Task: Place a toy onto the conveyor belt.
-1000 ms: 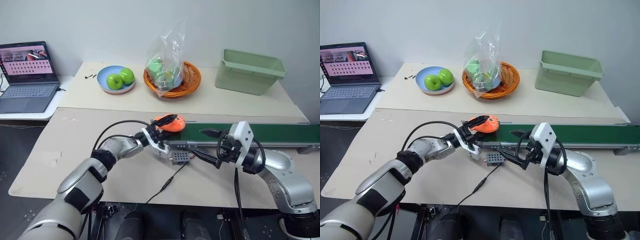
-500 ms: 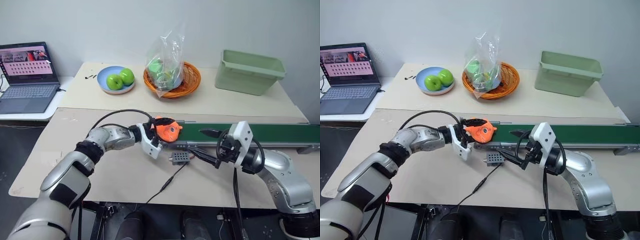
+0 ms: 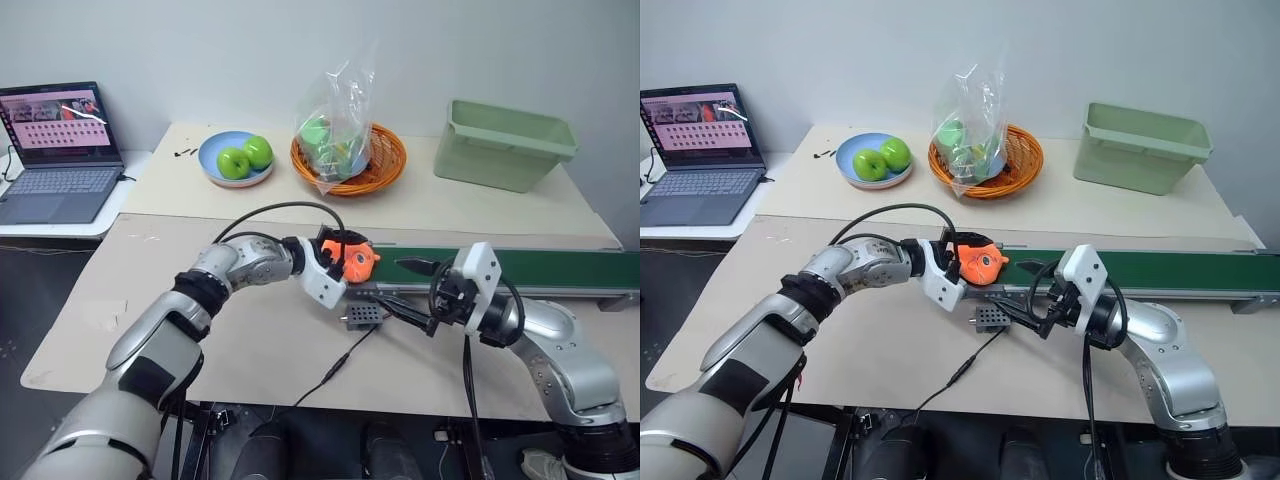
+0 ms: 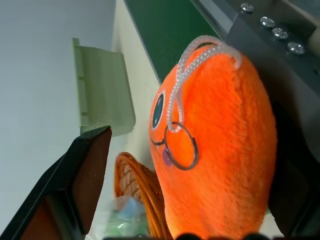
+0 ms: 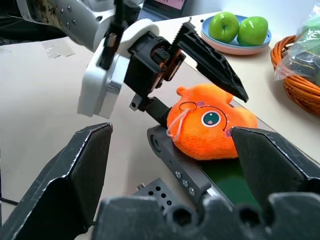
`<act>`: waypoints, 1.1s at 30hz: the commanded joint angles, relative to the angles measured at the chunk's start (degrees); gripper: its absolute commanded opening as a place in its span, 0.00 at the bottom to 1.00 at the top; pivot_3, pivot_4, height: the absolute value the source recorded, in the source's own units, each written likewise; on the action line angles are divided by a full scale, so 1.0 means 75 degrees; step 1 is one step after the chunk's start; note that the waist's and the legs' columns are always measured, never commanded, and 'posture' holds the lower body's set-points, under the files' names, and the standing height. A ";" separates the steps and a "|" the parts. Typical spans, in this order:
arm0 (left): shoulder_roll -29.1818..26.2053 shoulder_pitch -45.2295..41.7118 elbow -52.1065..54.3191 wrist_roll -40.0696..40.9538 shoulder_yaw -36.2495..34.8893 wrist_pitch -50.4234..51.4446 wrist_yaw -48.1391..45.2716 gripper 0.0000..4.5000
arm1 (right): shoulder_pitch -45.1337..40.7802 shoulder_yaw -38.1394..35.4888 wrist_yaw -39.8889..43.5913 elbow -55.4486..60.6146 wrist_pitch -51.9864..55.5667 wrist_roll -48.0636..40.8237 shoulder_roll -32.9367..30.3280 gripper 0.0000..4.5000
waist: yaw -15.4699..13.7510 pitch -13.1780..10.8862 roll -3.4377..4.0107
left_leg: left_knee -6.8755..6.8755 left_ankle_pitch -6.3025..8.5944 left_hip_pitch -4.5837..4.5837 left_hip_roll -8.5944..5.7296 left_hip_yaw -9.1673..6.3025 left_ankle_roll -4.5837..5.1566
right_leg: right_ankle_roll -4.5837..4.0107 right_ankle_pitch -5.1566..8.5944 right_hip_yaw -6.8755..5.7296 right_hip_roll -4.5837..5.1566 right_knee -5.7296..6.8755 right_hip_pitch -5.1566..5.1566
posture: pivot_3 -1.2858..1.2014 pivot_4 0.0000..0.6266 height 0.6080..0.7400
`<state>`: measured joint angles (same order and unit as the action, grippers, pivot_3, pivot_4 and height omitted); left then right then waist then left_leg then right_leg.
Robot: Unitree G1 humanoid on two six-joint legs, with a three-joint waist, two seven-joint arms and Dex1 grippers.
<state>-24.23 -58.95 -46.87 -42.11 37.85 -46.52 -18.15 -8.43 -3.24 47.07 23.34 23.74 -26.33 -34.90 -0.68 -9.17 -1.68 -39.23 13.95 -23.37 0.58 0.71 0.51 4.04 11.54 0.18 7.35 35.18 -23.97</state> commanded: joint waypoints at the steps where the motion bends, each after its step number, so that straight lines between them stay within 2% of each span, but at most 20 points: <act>1: 0.0102 0.0017 0.0222 0.0424 0.0019 0.0591 -0.1610 0.99 | -0.0101 -0.0108 -0.0022 0.0105 -0.0270 -0.0025 0.0046 1.00 | 0.0003 0.0000 0.0000 | 0.0000 0.0000 0.0000 0.0000 0.0000 0.0000 | 0.0000 0.0000 0.0000 0.0000 0.0000 0.0000 | 0.52 0.24 0.81; 6: 0.0070 0.0240 0.0740 0.0800 -0.0079 0.1437 -0.3082 0.99 | -0.0089 -0.0082 -0.0022 0.0105 -0.0282 -0.0013 0.0107 1.00 | 0.0034 0.0001 0.0001 | 0.0000 0.0000 0.0006 0.0000 0.0000 0.0001 | 0.0000 0.0000 0.0004 -0.0001 0.0006 0.0001 | 0.52 0.24 0.81; 12: -0.0444 0.0654 0.1623 0.1191 -0.0202 0.2016 -0.4517 0.99 | -0.0112 -0.0096 -0.0011 0.0079 -0.0306 -0.0013 0.0119 1.00 | 0.0143 0.0002 0.0004 | 0.0000 0.0001 0.0013 0.0008 0.0001 0.0003 | 0.0000 0.0001 0.0020 -0.0015 0.0005 -0.0001 | 0.52 0.24 0.81; 17: -0.1047 0.0985 0.2098 0.1205 -0.0399 0.2139 -0.4731 0.99 | -0.0057 -0.0139 -0.0018 0.0119 -0.0308 -0.0040 0.0116 1.00 | 0.0291 0.0003 0.0005 | 0.0000 0.0005 0.0027 0.0024 0.0007 0.0010 | 0.0000 0.0001 0.0047 -0.0040 0.0010 -0.0005 | 0.52 0.24 0.81; 24: -0.1519 0.1267 0.2408 0.1345 -0.0674 0.2294 -0.4877 0.99 | -0.0056 -0.0087 -0.0034 0.0083 -0.0348 -0.0002 0.0157 1.00 | 0.0407 0.0010 0.0020 | 0.0001 0.0007 0.0056 0.0030 0.0030 0.0013 | -0.0003 0.0003 0.0077 -0.0049 0.0035 -0.0005 | 0.52 0.24 0.81; 33: -0.1603 0.1531 0.2115 0.1464 -0.1131 0.2500 -0.4358 0.99 | -0.0061 -0.0095 -0.0005 0.0017 -0.0374 0.0011 0.0161 1.00 | 0.0079 0.0002 0.0006 | -0.0012 0.0008 0.0000 0.0028 0.0033 0.0015 | -0.0003 0.0009 0.0059 -0.0042 0.0079 -0.0040 | 0.52 0.24 0.81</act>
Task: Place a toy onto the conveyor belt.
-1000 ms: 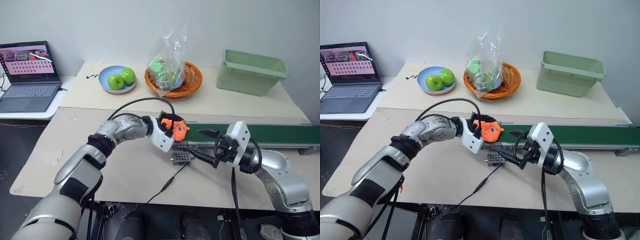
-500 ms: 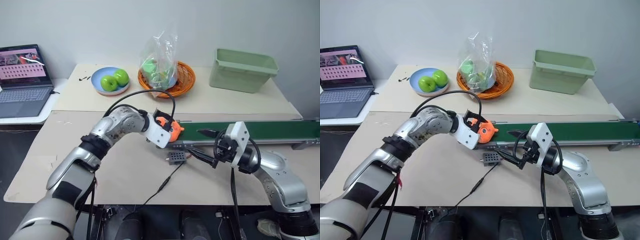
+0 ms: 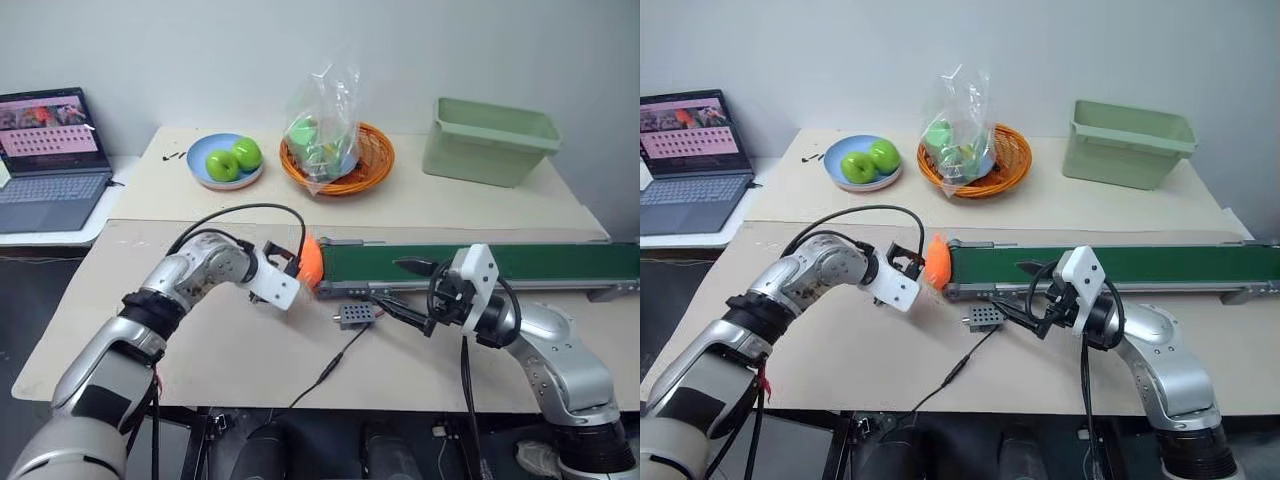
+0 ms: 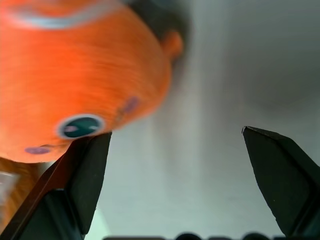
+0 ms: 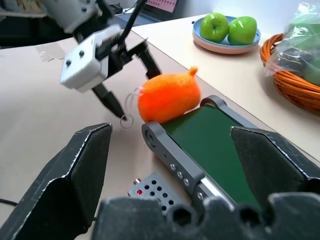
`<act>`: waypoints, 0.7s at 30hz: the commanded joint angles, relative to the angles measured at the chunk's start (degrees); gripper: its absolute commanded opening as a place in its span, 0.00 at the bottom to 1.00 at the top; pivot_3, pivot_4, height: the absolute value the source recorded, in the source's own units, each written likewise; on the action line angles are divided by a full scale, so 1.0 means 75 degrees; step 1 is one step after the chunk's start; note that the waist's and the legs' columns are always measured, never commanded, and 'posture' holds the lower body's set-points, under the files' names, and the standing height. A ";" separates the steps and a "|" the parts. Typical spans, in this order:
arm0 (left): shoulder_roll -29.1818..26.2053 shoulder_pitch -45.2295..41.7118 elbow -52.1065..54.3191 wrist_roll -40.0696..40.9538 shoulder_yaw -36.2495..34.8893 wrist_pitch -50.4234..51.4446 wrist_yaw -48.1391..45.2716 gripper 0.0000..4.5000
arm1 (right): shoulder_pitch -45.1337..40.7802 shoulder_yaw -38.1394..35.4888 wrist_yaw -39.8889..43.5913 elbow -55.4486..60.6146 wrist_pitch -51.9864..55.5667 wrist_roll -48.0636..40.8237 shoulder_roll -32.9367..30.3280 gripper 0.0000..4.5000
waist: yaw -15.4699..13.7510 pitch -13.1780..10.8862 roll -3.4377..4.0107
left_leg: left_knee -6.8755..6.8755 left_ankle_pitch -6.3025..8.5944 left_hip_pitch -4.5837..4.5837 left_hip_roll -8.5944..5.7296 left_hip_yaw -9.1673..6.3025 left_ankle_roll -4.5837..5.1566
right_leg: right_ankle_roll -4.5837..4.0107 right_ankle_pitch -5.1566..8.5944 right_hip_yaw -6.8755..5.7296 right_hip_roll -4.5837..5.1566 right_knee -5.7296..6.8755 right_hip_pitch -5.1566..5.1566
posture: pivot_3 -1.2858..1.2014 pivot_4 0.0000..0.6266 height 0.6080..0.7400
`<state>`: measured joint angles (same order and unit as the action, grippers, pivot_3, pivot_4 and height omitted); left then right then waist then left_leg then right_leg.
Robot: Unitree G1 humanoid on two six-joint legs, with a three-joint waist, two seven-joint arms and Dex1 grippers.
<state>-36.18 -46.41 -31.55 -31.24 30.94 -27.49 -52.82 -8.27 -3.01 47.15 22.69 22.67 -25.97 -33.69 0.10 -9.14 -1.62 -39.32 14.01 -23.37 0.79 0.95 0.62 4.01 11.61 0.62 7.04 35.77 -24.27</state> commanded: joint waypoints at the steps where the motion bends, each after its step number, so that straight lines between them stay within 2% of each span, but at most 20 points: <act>1: -0.0016 -0.0133 0.0071 -0.0006 -0.0204 -0.0048 0.0292 0.99 | -0.0082 -0.0122 -0.0002 0.0096 -0.0232 -0.0037 -0.0006 1.00 | -0.0042 -0.0001 -0.0002 | -0.0006 0.0000 -0.0007 0.0000 -0.0003 0.0000 | 0.0000 0.0000 -0.0004 0.0000 0.0000 -0.0001 | 0.52 0.24 0.81; 16: 0.0134 0.0184 0.0261 0.0162 -0.0282 0.0092 0.0537 0.99 | -0.0107 -0.0136 0.0055 0.0040 -0.0232 -0.0022 -0.0049 1.00 | -0.0060 -0.0001 -0.0002 | -0.0017 0.0004 -0.0004 0.0000 -0.0002 0.0007 | 0.0000 0.0000 -0.0003 0.0000 0.0001 0.0003 | 0.52 0.24 0.81; 21: -0.0133 0.0522 0.0574 0.0780 -0.0919 0.0550 0.0532 0.99 | -0.0106 -0.0131 0.0038 0.0045 -0.0214 -0.0002 -0.0064 1.00 | -0.0042 -0.0001 -0.0002 | -0.0021 0.0004 -0.0005 0.0001 -0.0003 0.0007 | 0.0000 0.0000 -0.0003 0.0000 0.0002 0.0002 | 0.52 0.24 0.81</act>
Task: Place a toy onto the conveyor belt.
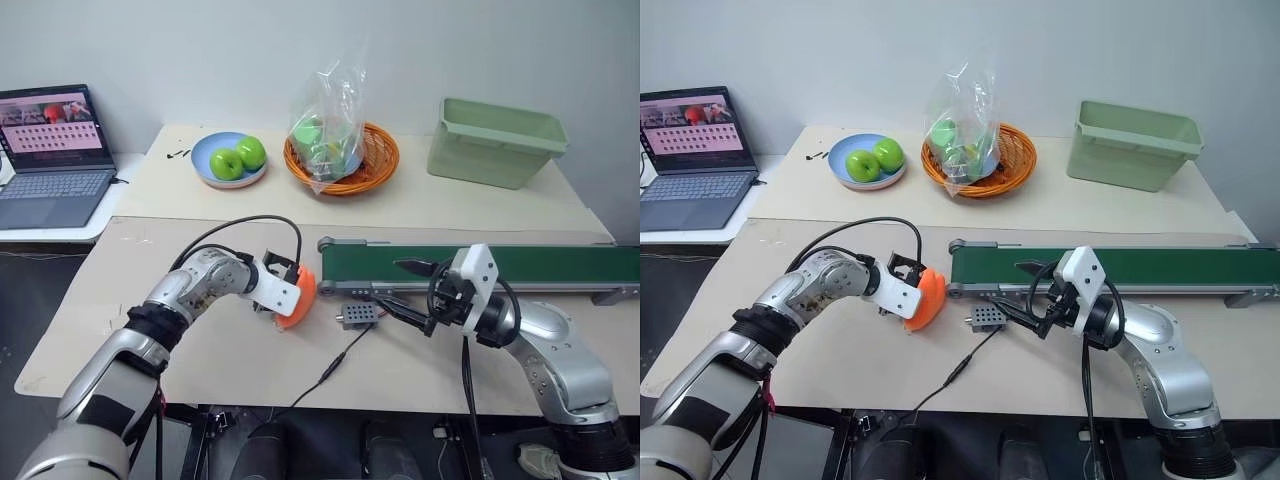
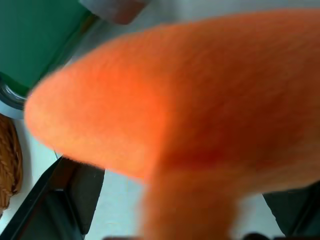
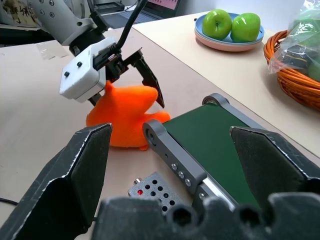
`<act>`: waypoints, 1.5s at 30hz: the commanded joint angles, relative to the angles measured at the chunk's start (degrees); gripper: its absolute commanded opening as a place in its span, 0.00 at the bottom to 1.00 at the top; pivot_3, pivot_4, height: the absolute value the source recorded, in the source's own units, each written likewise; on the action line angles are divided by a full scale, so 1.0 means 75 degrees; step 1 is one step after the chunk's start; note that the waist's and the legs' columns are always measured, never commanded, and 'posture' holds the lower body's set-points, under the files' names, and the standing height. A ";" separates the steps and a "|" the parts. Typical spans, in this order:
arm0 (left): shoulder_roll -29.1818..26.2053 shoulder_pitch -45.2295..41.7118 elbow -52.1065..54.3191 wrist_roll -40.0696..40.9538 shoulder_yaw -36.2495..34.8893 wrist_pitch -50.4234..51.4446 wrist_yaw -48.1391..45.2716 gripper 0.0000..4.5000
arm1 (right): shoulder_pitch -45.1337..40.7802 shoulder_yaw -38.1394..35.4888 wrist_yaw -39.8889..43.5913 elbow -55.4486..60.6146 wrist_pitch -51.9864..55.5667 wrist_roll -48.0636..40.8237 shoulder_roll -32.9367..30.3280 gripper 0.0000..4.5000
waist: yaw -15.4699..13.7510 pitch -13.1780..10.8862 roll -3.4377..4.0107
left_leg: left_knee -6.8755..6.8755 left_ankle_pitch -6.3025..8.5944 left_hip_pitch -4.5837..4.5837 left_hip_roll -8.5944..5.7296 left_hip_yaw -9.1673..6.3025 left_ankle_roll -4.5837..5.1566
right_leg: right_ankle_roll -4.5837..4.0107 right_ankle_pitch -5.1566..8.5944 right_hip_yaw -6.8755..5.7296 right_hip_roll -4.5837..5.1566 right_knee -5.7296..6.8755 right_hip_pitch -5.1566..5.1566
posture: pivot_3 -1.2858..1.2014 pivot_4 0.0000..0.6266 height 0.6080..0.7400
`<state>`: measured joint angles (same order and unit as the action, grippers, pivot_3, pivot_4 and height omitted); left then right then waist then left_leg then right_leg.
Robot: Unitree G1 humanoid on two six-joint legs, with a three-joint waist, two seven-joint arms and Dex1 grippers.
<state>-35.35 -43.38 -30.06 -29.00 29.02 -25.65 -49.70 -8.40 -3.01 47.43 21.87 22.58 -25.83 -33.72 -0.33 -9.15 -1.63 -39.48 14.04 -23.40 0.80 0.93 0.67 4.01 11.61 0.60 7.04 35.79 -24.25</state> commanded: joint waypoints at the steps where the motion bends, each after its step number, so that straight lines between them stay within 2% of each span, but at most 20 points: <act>1: -0.0302 0.0229 0.0460 0.0628 -0.0845 0.0410 0.0166 0.99 | -0.0074 -0.0140 -0.0009 0.0172 -0.0193 -0.0028 -0.0059 1.00 | 0.0030 0.0000 0.0000 | 0.0000 0.0000 0.0000 0.0001 -0.0001 0.0001 | 0.0000 0.0000 0.0000 0.0000 0.0001 0.0000 | 0.52 0.24 0.81; 10: -0.0356 0.2182 0.2176 0.2301 -0.2875 0.2320 0.0763 0.99 | 0.0123 -0.0185 -0.0062 0.0275 -0.0161 -0.0016 -0.0106 1.00 | 0.0085 0.0000 0.0002 | -0.0001 0.0003 0.0008 0.0003 -0.0004 0.0005 | 0.0000 0.0000 0.0001 0.0001 0.0006 0.0003 | 0.52 0.24 0.81; 14: 0.0147 0.2465 0.2678 0.3212 -0.3671 0.3367 0.1170 0.99 | -0.0002 -0.0131 0.0020 0.0163 -0.0149 -0.0006 -0.0158 1.00 | 0.0050 0.0000 0.0002 | -0.0004 0.0003 0.0011 0.0003 -0.0006 0.0004 | 0.0000 0.0001 -0.0001 0.0001 0.0001 0.0005 | 0.52 0.24 0.81; 21: 0.0527 0.2763 0.3170 0.3947 -0.4478 0.4426 0.1752 0.99 | -0.0088 -0.0076 0.0136 0.0069 -0.0142 0.0000 -0.0191 1.00 | 0.0059 0.0000 0.0001 | -0.0020 0.0008 0.0010 0.0002 -0.0009 0.0011 | 0.0000 0.0001 -0.0001 0.0001 0.0003 0.0010 | 0.52 0.24 0.81; 25: 0.0945 0.2979 0.3672 0.5102 -0.5165 0.5485 0.1860 0.99 | -0.0184 0.0016 0.0182 -0.0033 -0.0157 0.0056 -0.0161 1.00 | 0.0071 0.0000 0.0002 | -0.0023 0.0008 0.0011 0.0003 -0.0010 0.0011 | 0.0000 0.0001 -0.0001 0.0001 0.0001 0.0011 | 0.52 0.24 0.81; 29: 0.1367 0.3608 0.4462 0.5754 -0.5154 0.6309 0.1861 0.99 | -0.0218 0.0086 0.0215 -0.0120 -0.0165 0.0118 -0.0170 1.00 | 0.0090 0.0000 0.0002 | -0.0024 0.0008 0.0013 0.0003 -0.0010 0.0011 | -0.0001 0.0001 0.0001 0.0001 0.0001 0.0013 | 0.52 0.24 0.81; 32: 0.1554 0.4161 0.5192 0.6112 -0.4726 0.6910 0.1629 0.99 | -0.0213 0.0086 0.0218 -0.0141 -0.0168 0.0135 -0.0168 1.00 | 0.0102 0.0000 0.0002 | -0.0024 0.0010 0.0009 0.0003 -0.0009 0.0013 | -0.0001 0.0001 0.0002 0.0001 0.0001 0.0013 | 0.52 0.24 0.81; 35: 0.2150 0.4651 0.5914 0.7896 -0.5098 0.8412 0.1577 0.99 | -0.0170 0.0080 0.0196 -0.0135 -0.0168 0.0137 -0.0173 1.00 | 0.0105 0.0000 0.0001 | -0.0025 0.0010 0.0015 0.0003 -0.0010 0.0013 | -0.0005 0.0003 0.0004 0.0002 -0.0007 0.0015 | 0.52 0.24 0.81; 37: 0.2472 0.4683 0.5992 0.8666 -0.5596 0.9000 0.1945 0.99 | -0.0114 0.0048 0.0183 -0.0100 -0.0156 0.0122 -0.0190 1.00 | 0.0108 0.0000 0.0001 | -0.0028 0.0011 0.0017 0.0005 -0.0012 0.0013 | -0.0007 0.0006 0.0004 0.0002 -0.0007 0.0015 | 0.52 0.24 0.81; 45: 0.2631 0.4371 0.5956 0.9065 -0.6055 0.9161 0.2796 0.99 | 0.0016 -0.0048 0.0108 -0.0049 -0.0137 0.0131 -0.0321 1.00 | 0.0132 0.0000 0.0001 | -0.0028 0.0012 0.0028 0.0000 -0.0013 0.0015 | -0.0018 0.0016 0.0006 0.0001 -0.0004 0.0020 | 0.52 0.24 0.81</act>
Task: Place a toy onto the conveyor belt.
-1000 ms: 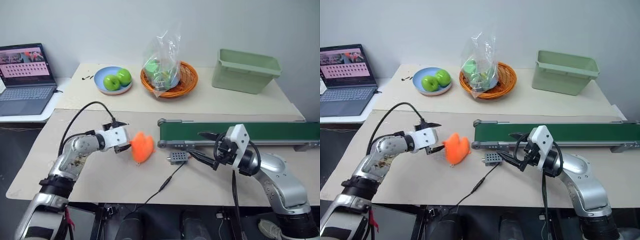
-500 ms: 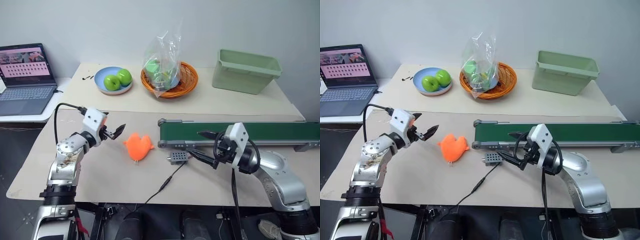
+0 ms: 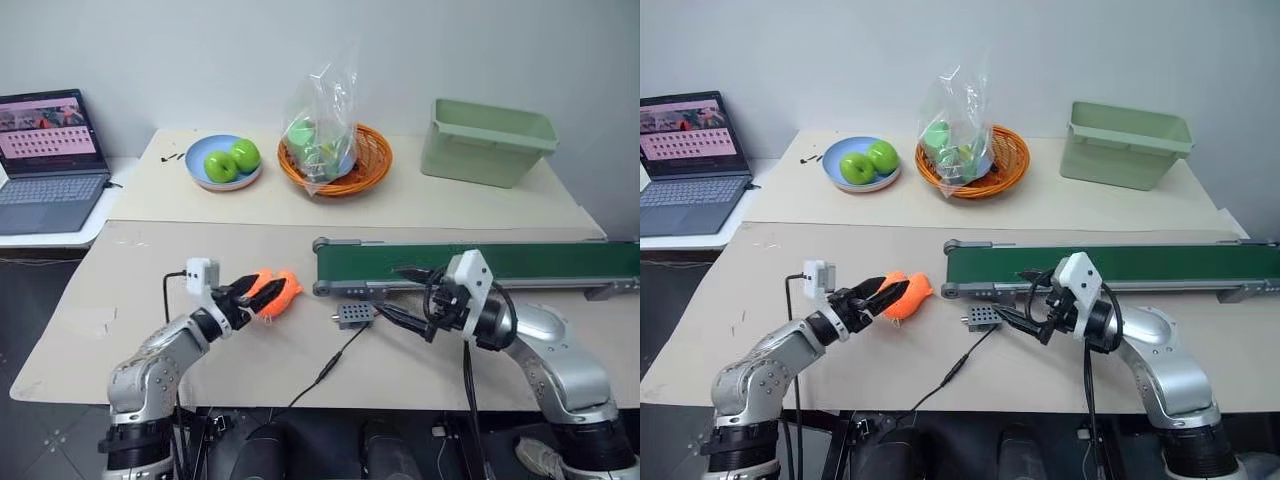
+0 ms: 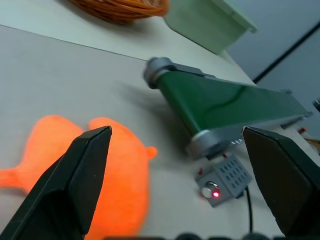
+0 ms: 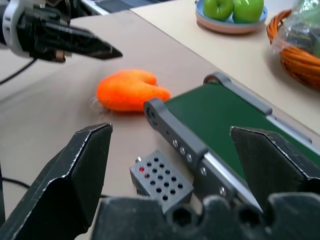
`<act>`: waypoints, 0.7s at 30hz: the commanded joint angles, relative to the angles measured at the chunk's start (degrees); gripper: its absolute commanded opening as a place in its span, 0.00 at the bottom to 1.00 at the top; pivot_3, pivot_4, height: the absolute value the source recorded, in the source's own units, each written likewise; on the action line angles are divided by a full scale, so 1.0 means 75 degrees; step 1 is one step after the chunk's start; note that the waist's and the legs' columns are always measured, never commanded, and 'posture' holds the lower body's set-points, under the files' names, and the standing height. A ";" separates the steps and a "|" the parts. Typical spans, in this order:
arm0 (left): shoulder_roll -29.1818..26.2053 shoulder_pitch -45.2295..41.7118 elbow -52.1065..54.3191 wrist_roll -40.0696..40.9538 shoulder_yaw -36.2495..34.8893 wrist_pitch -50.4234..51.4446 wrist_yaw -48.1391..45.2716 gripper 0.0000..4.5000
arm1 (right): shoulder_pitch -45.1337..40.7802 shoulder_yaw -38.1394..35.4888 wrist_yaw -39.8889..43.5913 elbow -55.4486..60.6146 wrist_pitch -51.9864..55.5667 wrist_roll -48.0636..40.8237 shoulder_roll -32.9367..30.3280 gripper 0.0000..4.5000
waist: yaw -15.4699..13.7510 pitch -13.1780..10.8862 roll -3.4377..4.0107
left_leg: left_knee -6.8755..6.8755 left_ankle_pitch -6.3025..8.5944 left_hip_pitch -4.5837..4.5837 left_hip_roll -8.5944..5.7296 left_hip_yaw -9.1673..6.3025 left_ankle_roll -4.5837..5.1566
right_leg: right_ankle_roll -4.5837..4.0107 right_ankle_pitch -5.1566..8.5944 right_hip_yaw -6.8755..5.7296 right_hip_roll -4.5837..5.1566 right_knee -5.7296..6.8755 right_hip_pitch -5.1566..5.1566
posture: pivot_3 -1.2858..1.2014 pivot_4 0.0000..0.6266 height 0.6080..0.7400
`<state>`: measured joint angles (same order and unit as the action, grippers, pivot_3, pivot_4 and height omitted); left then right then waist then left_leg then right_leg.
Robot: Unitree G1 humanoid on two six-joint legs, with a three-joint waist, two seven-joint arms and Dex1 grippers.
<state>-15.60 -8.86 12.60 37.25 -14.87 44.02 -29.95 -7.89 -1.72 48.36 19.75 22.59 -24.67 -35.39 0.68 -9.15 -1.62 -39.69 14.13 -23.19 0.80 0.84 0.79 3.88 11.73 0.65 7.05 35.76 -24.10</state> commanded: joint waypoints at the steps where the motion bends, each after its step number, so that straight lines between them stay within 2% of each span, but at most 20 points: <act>1: -0.0029 -0.0260 0.0302 0.0263 -0.0229 -0.0147 0.0208 0.99 | -0.0042 -0.0223 -0.0019 0.0246 -0.0132 -0.0028 -0.0112 1.00 | -0.0004 0.0000 0.0000 | 0.0000 0.0000 -0.0001 0.0000 0.0000 0.0000 | 0.0000 0.0000 -0.0001 0.0000 0.0000 0.0000 | 0.52 0.24 0.81; 7: -0.0185 0.0165 0.0826 0.1168 -0.0788 0.0397 0.0488 0.99 | 0.0011 -0.0251 -0.0069 0.0388 -0.0034 -0.0073 -0.0163 1.00 | 0.0020 0.0000 0.0000 | 0.0000 0.0001 -0.0002 0.0001 -0.0001 0.0001 | -0.0001 0.0001 0.0002 0.0000 -0.0002 -0.0003 | 0.52 0.24 0.81; 13: -0.0885 0.0956 0.0519 0.2027 -0.1445 0.0835 -0.0003 0.99 | 0.0117 -0.0284 -0.0104 0.0552 0.0065 -0.0144 -0.0241 1.00 | 0.0008 0.0000 0.0001 | 0.0002 0.0004 0.0006 0.0004 -0.0002 0.0004 | -0.0012 0.0010 0.0002 -0.0003 0.0010 -0.0006 | 0.52 0.24 0.81; 21: -0.0673 0.1202 -0.0813 0.1418 -0.0697 0.0276 -0.0461 0.99 | 0.0137 -0.0311 -0.0214 0.0724 0.0164 -0.0219 -0.0233 1.00 | -0.0061 0.0000 0.0001 | 0.0002 0.0008 0.0001 0.0001 0.0000 0.0002 | -0.0014 0.0015 -0.0004 0.0001 0.0004 -0.0004 | 0.52 0.24 0.81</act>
<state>-21.66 0.95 7.54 48.19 -21.72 47.47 -31.99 -6.55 -2.49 47.17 22.44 23.77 -25.09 -36.70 0.23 -9.15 -1.62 -39.67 14.19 -23.19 0.81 0.83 0.80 3.77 11.84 0.61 7.05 35.78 -24.12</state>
